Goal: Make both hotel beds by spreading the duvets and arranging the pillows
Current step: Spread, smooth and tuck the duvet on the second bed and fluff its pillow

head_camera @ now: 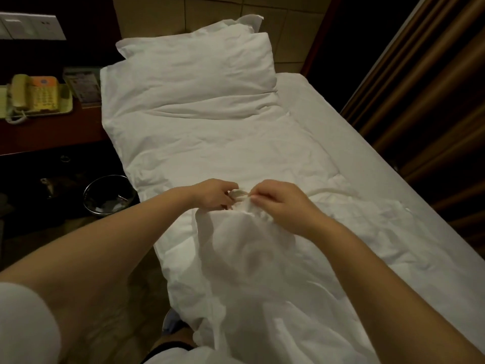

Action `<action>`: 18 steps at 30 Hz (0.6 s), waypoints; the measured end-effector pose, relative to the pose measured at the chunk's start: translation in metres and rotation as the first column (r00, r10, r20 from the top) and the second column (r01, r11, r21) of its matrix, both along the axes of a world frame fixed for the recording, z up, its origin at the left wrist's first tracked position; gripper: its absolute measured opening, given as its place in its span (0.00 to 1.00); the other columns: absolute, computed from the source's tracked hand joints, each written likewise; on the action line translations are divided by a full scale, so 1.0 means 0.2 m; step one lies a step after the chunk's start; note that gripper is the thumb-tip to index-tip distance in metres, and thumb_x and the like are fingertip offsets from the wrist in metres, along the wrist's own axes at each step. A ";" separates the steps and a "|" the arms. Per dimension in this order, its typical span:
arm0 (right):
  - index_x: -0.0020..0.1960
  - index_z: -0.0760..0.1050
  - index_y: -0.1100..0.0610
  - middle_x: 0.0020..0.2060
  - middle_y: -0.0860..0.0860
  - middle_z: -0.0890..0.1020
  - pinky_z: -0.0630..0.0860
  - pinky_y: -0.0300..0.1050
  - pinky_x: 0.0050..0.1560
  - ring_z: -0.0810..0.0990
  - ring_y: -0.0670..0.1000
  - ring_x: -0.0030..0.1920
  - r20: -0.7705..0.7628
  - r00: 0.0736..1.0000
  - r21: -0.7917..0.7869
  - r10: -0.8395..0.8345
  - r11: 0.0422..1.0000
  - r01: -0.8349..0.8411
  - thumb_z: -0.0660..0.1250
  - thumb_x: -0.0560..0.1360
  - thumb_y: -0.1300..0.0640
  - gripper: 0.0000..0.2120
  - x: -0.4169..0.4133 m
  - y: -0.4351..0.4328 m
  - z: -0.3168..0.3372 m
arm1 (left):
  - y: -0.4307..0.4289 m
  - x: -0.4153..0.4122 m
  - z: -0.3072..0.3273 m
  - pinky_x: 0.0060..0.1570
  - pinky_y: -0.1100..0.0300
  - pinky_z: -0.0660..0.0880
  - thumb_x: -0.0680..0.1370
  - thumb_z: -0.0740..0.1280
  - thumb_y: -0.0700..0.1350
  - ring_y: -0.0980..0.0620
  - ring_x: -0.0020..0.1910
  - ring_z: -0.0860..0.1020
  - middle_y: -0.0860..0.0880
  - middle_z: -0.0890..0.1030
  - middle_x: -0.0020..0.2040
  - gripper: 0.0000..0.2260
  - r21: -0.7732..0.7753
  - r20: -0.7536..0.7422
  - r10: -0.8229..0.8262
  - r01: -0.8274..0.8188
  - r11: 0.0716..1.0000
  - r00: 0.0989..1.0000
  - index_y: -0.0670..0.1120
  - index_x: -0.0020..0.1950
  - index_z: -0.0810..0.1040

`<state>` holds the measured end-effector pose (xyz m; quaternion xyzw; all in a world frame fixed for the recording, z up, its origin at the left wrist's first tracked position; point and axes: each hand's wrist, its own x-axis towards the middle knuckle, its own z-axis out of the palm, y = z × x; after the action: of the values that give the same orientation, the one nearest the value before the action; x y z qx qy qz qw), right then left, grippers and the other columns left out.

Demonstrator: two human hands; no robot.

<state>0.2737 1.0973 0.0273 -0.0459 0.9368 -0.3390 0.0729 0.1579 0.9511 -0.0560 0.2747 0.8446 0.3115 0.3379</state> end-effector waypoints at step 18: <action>0.47 0.82 0.49 0.39 0.43 0.75 0.69 0.37 0.40 0.74 0.46 0.45 0.459 0.888 0.436 0.035 0.862 -0.260 0.67 0.74 0.44 0.10 -0.08 -0.12 -0.11 | 0.00 0.11 -0.01 0.43 0.73 0.70 0.81 0.57 0.40 0.54 0.45 0.74 0.53 0.75 0.43 0.06 0.190 0.355 -0.171 0.108 0.976 0.919 0.47 0.50 0.73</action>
<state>0.2581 1.0740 0.0048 -0.0227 0.9445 -0.0875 0.3158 0.1796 0.9509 -0.0580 0.2982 0.7150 0.4020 0.4880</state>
